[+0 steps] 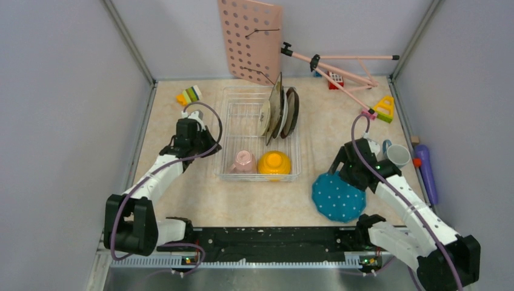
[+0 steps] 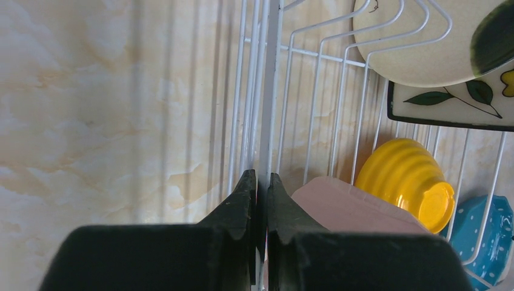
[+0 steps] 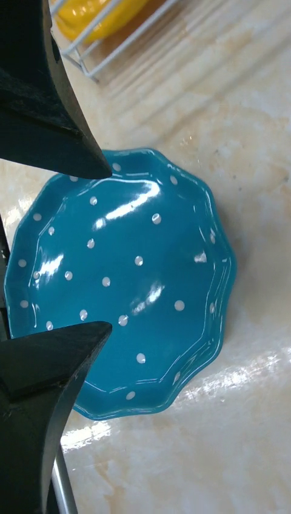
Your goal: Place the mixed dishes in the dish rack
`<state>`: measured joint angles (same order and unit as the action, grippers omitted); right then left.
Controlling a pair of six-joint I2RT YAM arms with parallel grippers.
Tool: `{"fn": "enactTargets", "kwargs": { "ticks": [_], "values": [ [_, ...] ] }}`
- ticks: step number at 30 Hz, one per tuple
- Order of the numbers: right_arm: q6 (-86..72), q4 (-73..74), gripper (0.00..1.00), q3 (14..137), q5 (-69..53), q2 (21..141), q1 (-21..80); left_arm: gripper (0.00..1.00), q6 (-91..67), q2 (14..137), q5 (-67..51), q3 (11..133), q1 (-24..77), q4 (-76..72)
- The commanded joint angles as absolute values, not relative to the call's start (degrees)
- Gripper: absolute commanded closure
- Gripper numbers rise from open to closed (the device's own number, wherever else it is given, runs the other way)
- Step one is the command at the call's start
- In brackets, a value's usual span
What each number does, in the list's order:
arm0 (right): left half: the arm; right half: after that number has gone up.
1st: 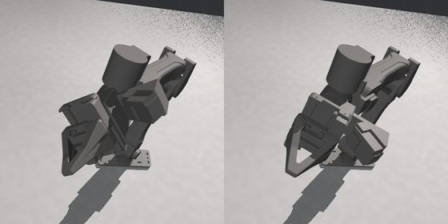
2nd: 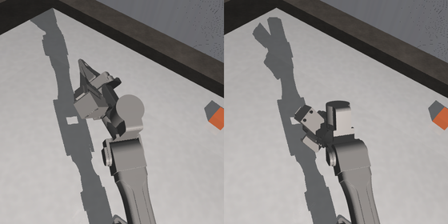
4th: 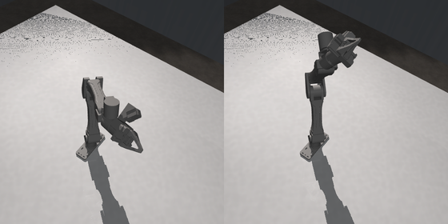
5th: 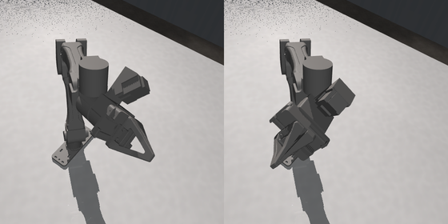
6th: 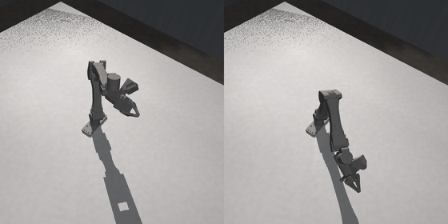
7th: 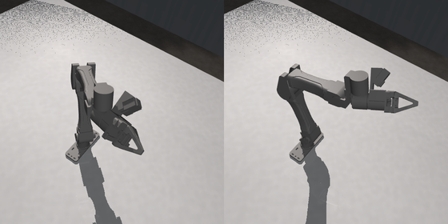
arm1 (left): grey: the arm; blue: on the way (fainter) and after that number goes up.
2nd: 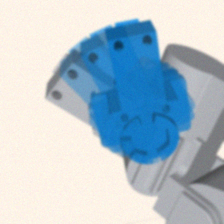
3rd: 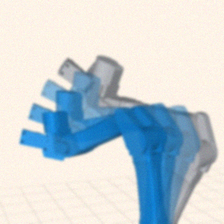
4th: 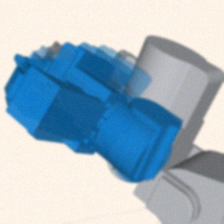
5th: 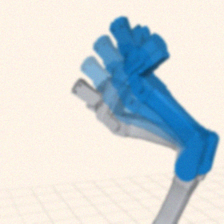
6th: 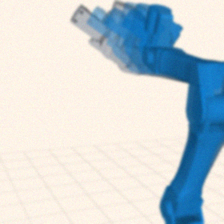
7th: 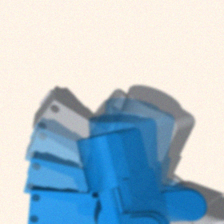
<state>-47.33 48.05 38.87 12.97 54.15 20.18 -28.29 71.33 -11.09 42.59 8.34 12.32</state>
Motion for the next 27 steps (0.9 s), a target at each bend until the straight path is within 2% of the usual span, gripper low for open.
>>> {"fn": "enactTargets", "kwargs": {
  "ticks": [1,3,9,12,16,22,27],
  "values": [
    [-52.97,51.67,0.14,39.94,14.93,58.09,20.05,1.00,-32.67,68.25,-1.07,41.58,4.66,10.99],
    [-53.71,49.55,0.15,39.05,12.97,59.32,20.12,0.90,-32.24,67.62,-1.77,41.37,4.66,10.69],
    [-55.55,43.33,0.17,36.93,8.82,61.44,20.09,0.49,-32.02,64.63,-6.88,41.41,4.66,9.96],
    [-56.26,41.75,0.18,36.62,8.63,62.33,20.06,0.37,-32.98,63.59,-9.64,42.02,4.66,10.59],
    [-56.84,39.32,0.18,35.94,8.45,63.93,20.09,0.29,-33.81,61.02,-10.21,42.92,4.66,13.46],
    [-57.45,36.22,0.18,35.62,7.64,67.11,20.05,0.28,-33.71,55.76,-12.83,47.31,4.66,20.96],
    [-57.48,32.43,0.19,35.75,6.84,69.69,20.10,0.30,-34.54,50.83,-17.56,48.79,4.74,21.61]
  ]
}}
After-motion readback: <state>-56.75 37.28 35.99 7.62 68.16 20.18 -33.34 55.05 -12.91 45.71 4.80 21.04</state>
